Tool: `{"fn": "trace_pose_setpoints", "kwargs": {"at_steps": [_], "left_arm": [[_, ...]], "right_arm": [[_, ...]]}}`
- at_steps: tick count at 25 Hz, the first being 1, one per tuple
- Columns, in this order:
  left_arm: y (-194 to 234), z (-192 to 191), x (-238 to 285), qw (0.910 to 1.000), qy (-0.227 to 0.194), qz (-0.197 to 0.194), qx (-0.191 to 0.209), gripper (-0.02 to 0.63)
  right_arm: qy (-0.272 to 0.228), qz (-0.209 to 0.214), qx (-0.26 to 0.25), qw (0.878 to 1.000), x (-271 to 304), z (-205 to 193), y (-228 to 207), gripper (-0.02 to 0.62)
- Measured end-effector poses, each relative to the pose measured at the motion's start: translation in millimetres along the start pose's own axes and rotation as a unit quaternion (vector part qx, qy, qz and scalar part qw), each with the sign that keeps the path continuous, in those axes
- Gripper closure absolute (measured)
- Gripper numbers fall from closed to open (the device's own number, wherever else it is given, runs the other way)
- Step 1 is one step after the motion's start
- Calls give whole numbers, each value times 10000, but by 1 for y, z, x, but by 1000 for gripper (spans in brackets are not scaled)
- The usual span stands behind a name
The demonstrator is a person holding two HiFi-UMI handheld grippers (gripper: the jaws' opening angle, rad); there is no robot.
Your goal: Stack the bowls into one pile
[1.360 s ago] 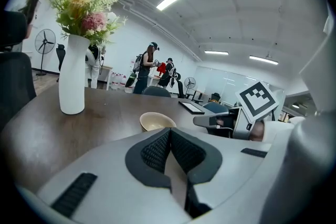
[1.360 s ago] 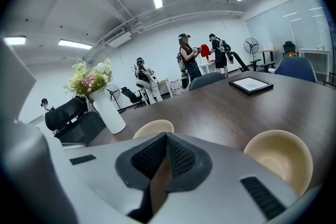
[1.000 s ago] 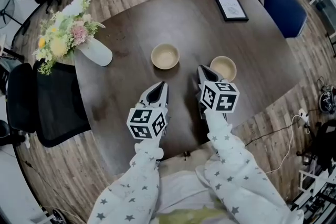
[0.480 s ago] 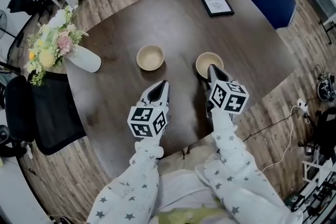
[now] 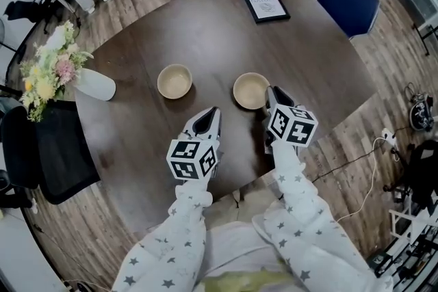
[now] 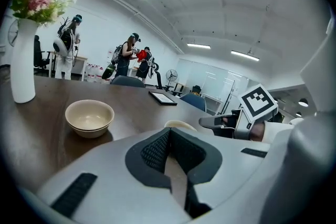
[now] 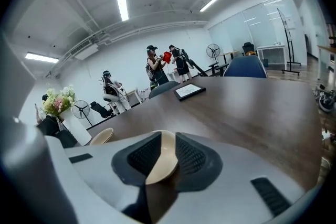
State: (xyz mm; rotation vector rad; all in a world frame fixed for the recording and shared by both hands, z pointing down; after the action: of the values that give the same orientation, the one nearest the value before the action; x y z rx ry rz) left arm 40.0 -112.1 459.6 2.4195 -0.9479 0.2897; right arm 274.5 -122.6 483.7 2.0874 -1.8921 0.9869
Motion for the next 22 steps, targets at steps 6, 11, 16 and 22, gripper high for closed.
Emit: {"fn": "trace_pose_setpoints", "kwargs": {"at_steps": [6,11,16,22], "left_arm": [[-9,-3,19,9999,50,69,-62,581],[-13,-7,31,9997,119,162,-146,581],[-12,-11,36,9991,110,346,-227,581],[-6,-11,35,9980,59,537,-318,581]], "right_arm": [[333,160,71,9993,20,-6,-10,445],[683,314,103,9971,36,-9,-15,443],[910,358,59,9952,48,-11,-20,445],[1209,330,-157,9920,59,-12,-19,524]]}}
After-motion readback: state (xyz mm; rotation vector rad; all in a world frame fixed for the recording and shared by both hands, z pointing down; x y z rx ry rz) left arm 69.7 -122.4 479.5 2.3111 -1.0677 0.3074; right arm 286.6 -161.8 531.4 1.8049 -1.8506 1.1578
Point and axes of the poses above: the fingertips, and each gripper's own axes: x forward along the fingers, y to its left, z out of its top, the point moved 8 cm from there along -x, backward along the fingers, and after that the axes turned 7 degrees about -z, right-handed, at the moved point
